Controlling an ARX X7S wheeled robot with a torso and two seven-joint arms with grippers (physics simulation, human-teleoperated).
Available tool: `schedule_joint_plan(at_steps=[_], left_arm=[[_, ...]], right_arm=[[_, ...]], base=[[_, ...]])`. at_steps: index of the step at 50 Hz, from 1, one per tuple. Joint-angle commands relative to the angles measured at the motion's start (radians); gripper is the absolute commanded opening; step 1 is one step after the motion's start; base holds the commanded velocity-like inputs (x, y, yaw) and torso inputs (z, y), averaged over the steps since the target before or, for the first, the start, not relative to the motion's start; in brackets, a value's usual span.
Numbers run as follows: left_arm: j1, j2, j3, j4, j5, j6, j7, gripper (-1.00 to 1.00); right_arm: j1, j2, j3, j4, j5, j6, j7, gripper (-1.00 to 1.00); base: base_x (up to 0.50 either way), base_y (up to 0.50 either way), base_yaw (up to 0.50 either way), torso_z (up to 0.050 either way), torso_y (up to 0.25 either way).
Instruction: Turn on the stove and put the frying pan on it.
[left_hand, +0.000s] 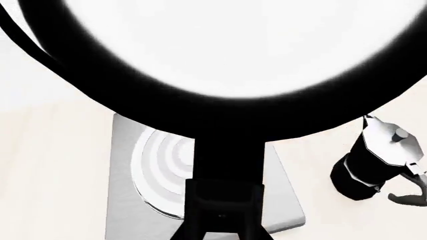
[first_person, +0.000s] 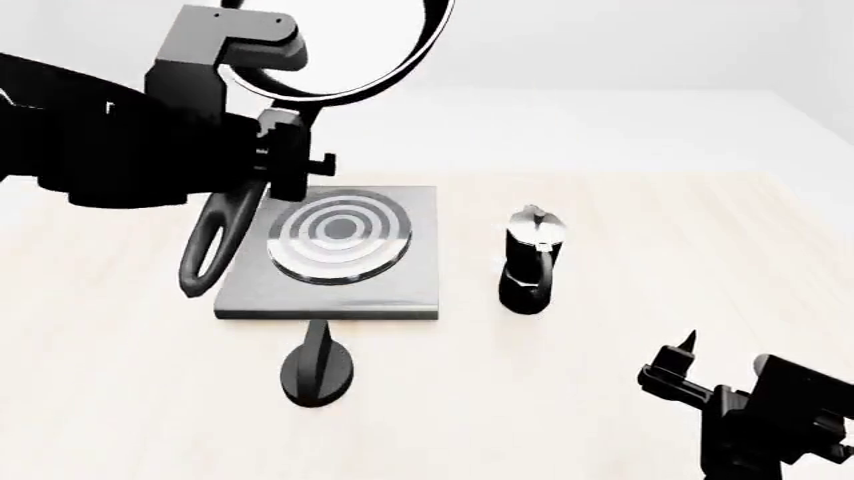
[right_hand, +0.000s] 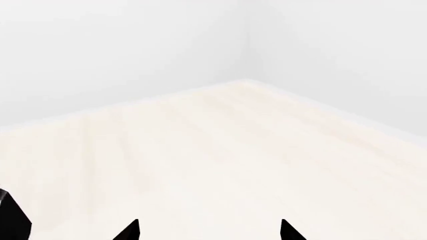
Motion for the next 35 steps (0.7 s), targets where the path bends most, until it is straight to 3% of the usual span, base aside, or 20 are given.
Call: schedule_joint_plan(at_steps=[1,29,35], left_arm=[[-0.07,0.186,0.038,-0.269,0.147,0.03,0.154,-1.0],[0.081,0.515,0.205,-0.967,0.333,0.098,0.566,-1.0],[0.1,0.517,0.203,-0.982,0.331,0.093,0.537,-1.0]], right_arm=[[0.001,0.0,-0.005,0.004,0.005,-0.002,-0.003,1.0],[0.004,0.002,-0.02,0.016,0.008,-0.007,-0.009,1.0],[0.006,0.002,-0.022,0.019,0.009,-0.007,-0.008,1.0]], base=[[0.0,0.0,0.0,0.0,0.01],[0.0,0.0,0.0,0.0,0.001],[0.0,0.0,0.0,0.0,0.002]])
